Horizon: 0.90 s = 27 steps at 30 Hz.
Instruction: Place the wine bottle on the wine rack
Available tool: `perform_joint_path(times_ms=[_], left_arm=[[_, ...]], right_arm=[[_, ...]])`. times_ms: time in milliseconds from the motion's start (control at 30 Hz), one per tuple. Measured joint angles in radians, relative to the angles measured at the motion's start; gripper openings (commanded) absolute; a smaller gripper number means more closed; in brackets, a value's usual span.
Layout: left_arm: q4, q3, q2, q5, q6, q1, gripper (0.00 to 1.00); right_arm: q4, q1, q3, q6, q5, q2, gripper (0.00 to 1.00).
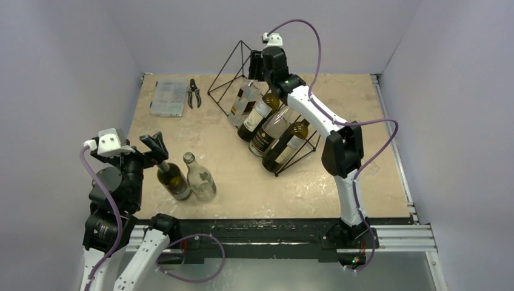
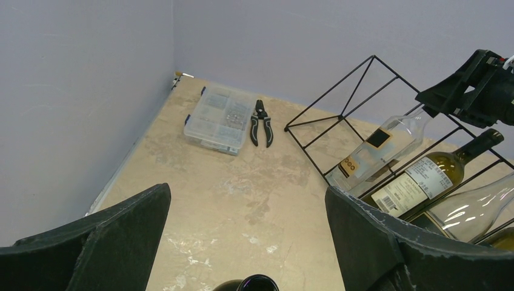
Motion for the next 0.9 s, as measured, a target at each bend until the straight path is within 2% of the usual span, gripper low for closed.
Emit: perform_joint_path(times_ms=[67, 467, 900], left_arm=[[0.000, 0.000, 0.000, 0.000, 0.000, 0.000, 1.00], [0.000, 0.000, 0.000, 0.000, 0.000, 0.000, 1.00], [0.000, 0.000, -0.003, 0.000, -0.010, 0.000, 1.00]], right_arm=[[-0.002, 0.000, 0.000, -0.007, 0.016, 0.000, 0.72], [-0.032, 0.000, 0.013, -0.028, 0.068, -0.003, 0.95], [-0.076, 0.000, 0.010, -0.029, 0.108, -0.029, 0.99]])
